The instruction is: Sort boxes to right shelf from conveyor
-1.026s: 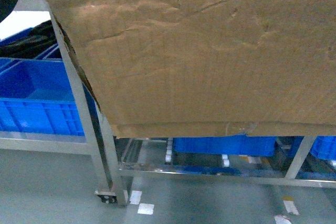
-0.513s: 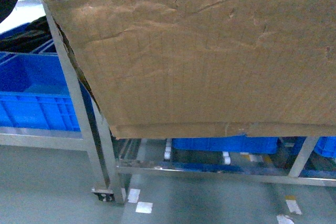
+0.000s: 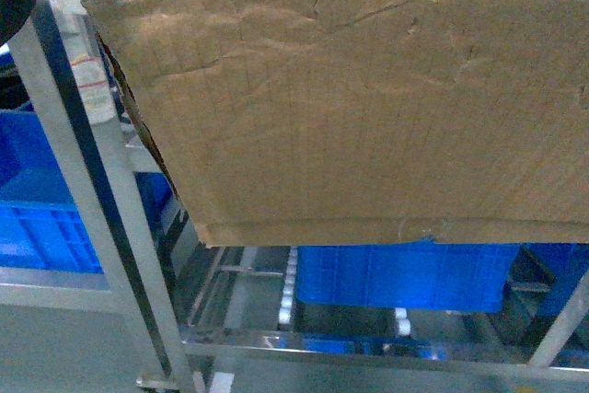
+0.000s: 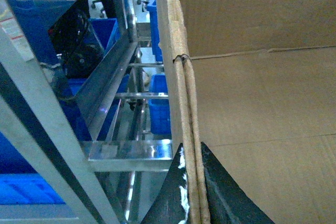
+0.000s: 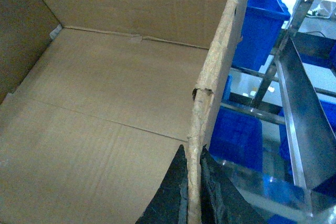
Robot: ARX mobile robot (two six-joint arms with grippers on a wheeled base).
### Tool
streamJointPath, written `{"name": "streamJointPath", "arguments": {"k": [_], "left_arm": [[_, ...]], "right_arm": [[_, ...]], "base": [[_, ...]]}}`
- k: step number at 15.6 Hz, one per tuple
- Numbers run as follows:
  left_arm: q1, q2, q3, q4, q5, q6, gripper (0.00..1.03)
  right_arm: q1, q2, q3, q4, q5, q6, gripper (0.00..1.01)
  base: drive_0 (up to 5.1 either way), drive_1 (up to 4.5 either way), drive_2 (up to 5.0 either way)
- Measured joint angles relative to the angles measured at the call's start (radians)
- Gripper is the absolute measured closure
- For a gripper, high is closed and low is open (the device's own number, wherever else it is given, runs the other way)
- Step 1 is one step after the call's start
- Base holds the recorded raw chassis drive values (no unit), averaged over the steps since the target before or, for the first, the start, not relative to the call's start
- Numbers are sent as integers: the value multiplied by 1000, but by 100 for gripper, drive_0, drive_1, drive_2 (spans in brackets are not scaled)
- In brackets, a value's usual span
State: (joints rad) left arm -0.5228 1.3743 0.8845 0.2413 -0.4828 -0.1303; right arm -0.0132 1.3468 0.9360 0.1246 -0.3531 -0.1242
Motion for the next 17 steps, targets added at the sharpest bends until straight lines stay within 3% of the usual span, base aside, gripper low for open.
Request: {"name": "streamJointPath", "arguments": {"k": [5, 17], "left_arm": [[1, 0, 0, 6, 0, 0, 101], [0, 2, 0, 2, 0, 0, 101]], "right_arm": [[0, 0, 0, 3, 0, 0, 99], [-1, 4, 0, 2, 1, 0, 99]], "base": [[5, 426, -417], [-51, 76, -25]]}}
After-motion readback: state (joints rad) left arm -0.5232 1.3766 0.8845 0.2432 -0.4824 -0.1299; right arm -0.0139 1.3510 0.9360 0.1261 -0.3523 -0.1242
